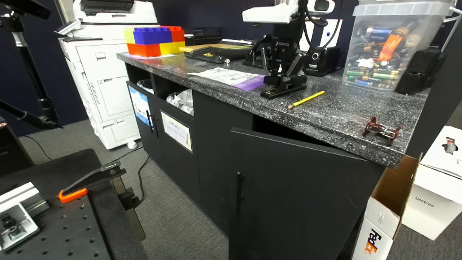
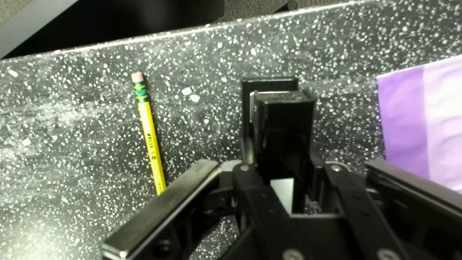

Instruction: Move the stapler to the left and put it on the paper

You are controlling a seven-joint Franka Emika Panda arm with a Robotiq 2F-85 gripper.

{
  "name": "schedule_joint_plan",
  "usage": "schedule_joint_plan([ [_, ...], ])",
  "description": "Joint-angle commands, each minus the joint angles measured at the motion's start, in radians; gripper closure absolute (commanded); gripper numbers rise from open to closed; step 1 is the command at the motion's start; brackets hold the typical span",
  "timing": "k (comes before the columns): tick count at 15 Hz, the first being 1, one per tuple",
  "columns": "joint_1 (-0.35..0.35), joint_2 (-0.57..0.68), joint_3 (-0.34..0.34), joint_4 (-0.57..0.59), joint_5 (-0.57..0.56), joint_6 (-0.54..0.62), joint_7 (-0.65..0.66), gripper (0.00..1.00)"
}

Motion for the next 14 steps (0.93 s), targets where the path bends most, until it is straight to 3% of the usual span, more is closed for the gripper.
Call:
schedule_joint_plan([
  [1,0.027,-0.035,-0.009,0.015,-0.029,-0.020,-0.007,0.92],
  [8,0.149,-0.211,0.018,-0.072,-0.077,-0.010,0.000,0.92],
  [14,0.247,-0.163,0.040,-0.036,-0.054,-0.024,0.007,0.92],
])
